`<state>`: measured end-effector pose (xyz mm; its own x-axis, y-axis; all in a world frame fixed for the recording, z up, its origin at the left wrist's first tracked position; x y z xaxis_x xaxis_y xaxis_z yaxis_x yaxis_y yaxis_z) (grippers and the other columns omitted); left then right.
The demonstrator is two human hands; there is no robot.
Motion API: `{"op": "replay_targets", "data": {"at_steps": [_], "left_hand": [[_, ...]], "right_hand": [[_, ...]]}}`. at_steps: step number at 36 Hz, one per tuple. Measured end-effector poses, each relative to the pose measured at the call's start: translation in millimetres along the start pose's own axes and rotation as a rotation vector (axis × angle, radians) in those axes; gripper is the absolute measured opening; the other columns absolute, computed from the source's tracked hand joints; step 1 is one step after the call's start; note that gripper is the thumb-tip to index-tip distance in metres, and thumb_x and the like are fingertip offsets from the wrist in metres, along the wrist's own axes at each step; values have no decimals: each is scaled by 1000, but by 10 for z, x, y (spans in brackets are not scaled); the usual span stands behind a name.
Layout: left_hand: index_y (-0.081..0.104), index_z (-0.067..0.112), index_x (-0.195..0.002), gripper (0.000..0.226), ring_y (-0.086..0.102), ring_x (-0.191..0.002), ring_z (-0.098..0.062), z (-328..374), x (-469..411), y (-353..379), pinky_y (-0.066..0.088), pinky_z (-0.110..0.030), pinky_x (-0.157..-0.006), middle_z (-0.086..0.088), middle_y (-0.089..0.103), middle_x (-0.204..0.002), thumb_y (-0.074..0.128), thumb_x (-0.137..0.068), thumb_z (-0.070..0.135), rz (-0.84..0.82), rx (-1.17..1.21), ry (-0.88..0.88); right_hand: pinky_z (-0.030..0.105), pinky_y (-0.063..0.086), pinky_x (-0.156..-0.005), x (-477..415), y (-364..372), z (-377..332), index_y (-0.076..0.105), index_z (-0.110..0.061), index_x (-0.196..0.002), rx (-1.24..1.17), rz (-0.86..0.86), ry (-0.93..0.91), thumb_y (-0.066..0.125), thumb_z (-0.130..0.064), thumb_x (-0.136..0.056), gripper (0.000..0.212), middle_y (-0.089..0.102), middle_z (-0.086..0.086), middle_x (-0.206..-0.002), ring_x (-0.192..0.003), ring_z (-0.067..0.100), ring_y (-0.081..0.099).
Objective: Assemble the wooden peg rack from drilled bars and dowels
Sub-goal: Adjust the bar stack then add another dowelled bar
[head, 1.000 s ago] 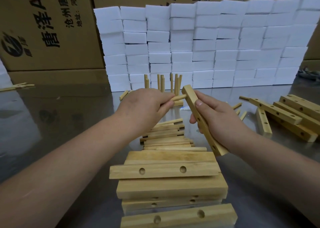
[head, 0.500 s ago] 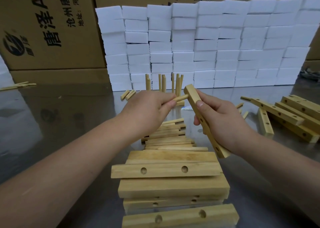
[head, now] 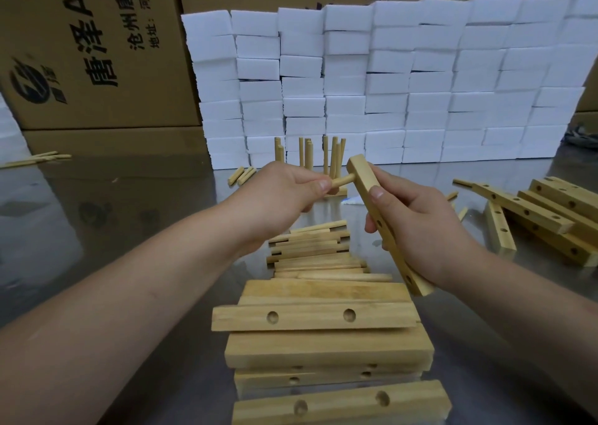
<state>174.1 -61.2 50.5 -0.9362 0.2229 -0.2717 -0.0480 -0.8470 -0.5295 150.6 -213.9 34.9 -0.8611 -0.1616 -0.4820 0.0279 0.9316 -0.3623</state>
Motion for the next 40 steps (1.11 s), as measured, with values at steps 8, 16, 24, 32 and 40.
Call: {"op": "replay_targets", "data": {"at_steps": [8,16,24,32,40], "left_hand": [[64,38,-89,34,53,-71,-8,-151,-71,7,37,-26,-68,10,65,-85,32,-96,50,-66,-125,-97],[56,20,-125,34,53,-107,-17,-648,-116,17,36,-22,-84,0,57,-121,33,-101,23,-123,-433,-233],[65,24,-114,27,55,-94,-10,-838,-109,40,40,-25,-81,7,63,-110,51,-93,33,-147,-553,-265],[69,26,-101,18,58,-82,-9,-875,-134,4,50,-27,-75,10,65,-88,58,-89,34,-109,-563,-270],[67,29,-93,12,59,-78,-12,-807,-116,5,49,-29,-71,5,65,-85,56,-90,33,-96,-549,-251]], "right_hand": [[22,52,-55,-27,14,163,53,-60,-98,-80,72,122,42,-32,-97,30,64,-10,-63,-56,1,54],[23,46,-45,-12,-123,618,55,-28,-122,-452,274,442,33,-16,-96,36,64,1,-61,-48,12,53],[24,47,-50,15,84,716,46,-11,-133,-666,184,508,32,-5,-91,45,66,3,-72,-53,14,52],[27,45,-62,13,64,762,62,-8,-92,-677,230,517,40,-8,-95,23,67,8,-89,-62,14,51],[21,44,-59,5,-13,826,56,-9,-126,-619,326,515,42,-18,-99,32,69,1,-95,-68,9,58]]}}
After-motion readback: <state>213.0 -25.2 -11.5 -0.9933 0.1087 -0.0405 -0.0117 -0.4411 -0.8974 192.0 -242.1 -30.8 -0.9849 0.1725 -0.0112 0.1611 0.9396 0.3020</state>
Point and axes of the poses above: each hand's wrist, its own x-axis away from the middle knuckle, its own y-axis out of the palm, z = x × y, the point moved 8 cm from there along -x, towards the middle knuckle
